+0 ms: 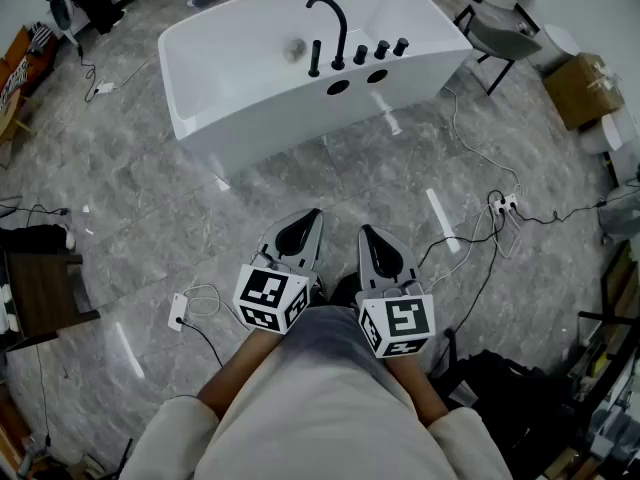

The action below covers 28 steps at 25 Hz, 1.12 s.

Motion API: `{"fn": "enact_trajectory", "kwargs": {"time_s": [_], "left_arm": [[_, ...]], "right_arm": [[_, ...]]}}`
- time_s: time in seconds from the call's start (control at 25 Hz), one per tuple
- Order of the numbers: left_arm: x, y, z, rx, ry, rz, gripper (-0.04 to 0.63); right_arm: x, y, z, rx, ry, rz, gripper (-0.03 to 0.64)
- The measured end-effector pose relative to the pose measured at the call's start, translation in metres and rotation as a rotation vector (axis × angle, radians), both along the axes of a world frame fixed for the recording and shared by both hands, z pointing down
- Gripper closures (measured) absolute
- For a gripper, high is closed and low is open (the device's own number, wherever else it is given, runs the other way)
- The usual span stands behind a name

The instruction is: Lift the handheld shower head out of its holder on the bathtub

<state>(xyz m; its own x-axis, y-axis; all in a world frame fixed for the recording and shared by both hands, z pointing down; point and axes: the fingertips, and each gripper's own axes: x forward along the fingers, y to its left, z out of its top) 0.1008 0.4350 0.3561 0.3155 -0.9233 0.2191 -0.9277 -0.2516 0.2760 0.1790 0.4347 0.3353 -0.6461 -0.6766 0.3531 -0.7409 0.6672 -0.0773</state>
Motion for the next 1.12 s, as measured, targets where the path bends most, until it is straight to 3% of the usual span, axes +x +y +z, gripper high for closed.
{"fn": "enact_trajectory", "kwargs": {"time_s": [0.64, 1.12], "left_arm": [[0.006, -0.011, 0.012, -0.027, 0.04, 0.014, 0.591], [-0.013, -0.092, 0.025, -0.066, 0.048, -0.001, 0.591]], "right_arm": [[0.007, -0.012, 0.01, -0.024, -0.023, 0.029, 0.598], [-0.012, -0.1, 0.023, -0.049, -0.017, 0.008, 0.597]]}}
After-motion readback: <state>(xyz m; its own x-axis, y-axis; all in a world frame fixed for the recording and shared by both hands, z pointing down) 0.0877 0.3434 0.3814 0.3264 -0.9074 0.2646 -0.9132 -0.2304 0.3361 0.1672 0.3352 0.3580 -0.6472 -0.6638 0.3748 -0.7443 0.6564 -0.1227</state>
